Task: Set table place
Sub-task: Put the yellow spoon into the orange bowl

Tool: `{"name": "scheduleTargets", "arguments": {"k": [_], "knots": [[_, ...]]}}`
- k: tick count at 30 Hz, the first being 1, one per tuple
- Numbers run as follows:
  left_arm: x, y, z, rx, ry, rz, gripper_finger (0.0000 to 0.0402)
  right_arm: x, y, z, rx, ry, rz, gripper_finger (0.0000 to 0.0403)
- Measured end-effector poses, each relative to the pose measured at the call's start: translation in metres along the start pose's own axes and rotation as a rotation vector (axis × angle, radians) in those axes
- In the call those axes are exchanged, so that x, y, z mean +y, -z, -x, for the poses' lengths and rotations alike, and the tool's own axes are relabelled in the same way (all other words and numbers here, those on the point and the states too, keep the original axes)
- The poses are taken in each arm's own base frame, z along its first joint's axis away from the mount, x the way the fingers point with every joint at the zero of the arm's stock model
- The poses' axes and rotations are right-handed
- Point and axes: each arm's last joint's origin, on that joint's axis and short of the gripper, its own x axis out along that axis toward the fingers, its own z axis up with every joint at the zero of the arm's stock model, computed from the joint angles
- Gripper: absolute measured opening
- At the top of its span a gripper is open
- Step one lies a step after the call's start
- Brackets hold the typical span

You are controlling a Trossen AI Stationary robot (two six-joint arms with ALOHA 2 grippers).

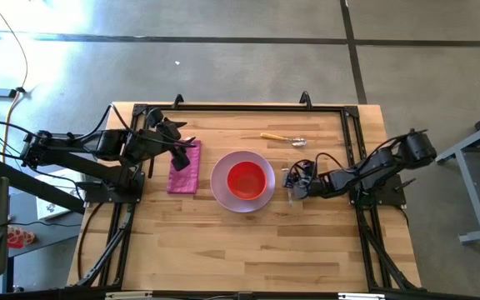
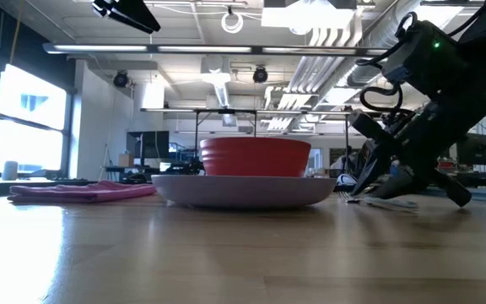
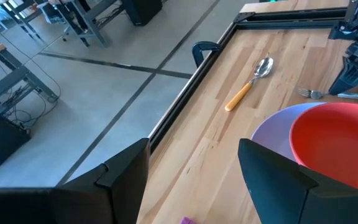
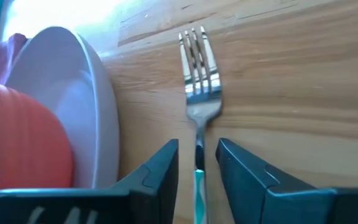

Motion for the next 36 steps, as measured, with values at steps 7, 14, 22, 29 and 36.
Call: {"name": "scheduleTargets", "arguments": {"k": [7, 14, 22, 29, 36], "knots": [[0.000, 0.000, 0.000, 0.000, 0.000, -0.001, 0.0237, -0.008, -0.009, 0.013, -0.009, 0.084, 0.052, 0.0110], [0.000, 0.000, 0.000, 0.000, 0.000, -0.003, 0.0237, 0.003, -0.027, 0.035, 0.023, 0.064, 0.171, 0.0110], [0.000, 0.000, 0.000, 0.001, 0.005, -0.001, 0.0237, 0.046, -0.087, 0.060, 0.046, 0.142, 0.427, 0.0110], [0.000, 0.001, 0.000, 0.007, 0.011, -0.005, 0.0237, 0.049, -0.139, 0.060, 0.138, 0.197, 0.431, 0.0110], [-0.001, 0.002, 0.000, 0.014, 0.026, -0.010, 0.0237, 0.019, -0.156, 0.036, 0.190, 0.136, 0.332, 0.0110]]}}
